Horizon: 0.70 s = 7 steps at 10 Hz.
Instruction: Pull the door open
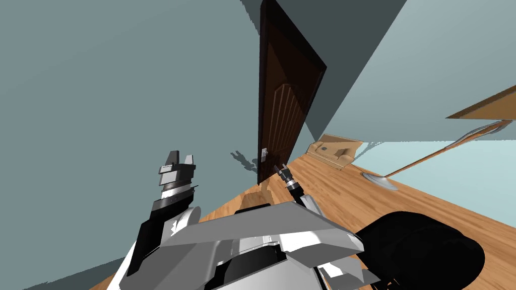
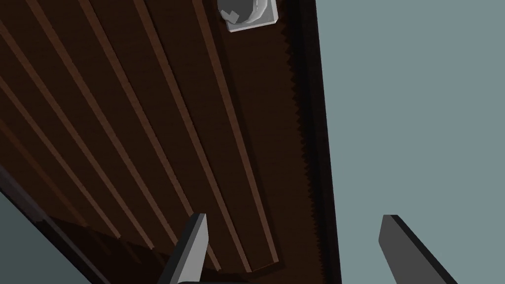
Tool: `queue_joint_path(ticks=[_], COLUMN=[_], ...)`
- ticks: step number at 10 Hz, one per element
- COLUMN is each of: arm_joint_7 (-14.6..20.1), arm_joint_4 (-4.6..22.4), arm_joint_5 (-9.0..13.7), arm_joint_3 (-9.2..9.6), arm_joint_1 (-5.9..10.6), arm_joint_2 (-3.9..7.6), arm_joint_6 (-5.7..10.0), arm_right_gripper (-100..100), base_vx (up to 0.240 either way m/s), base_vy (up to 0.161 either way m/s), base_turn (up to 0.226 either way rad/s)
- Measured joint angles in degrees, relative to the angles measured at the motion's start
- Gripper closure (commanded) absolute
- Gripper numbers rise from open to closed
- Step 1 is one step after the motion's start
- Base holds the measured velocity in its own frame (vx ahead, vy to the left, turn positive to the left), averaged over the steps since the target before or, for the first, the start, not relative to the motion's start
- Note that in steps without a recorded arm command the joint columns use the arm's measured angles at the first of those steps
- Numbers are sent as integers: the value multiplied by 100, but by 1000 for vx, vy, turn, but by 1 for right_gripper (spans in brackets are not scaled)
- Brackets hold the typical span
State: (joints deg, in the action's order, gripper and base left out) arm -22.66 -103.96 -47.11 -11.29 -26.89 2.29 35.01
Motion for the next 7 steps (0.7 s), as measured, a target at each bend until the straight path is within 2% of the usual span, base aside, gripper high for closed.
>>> queue_joint_path(ticks=[2,4,7], arm_joint_7=[-179,-285,-560], arm_joint_4=[188,254,528], arm_joint_5=[-237,-477,-770], arm_joint_3=[-58,-77,-153], arm_joint_1=[1,-44,-50], arm_joint_2=[-58,-105,-258], arm_joint_6=[90,128,290], arm_right_gripper=[-100,-100,-100], base_vx=[90,100,117], base_vy=[-135,-91,-113], base_turn=[205,176,152])
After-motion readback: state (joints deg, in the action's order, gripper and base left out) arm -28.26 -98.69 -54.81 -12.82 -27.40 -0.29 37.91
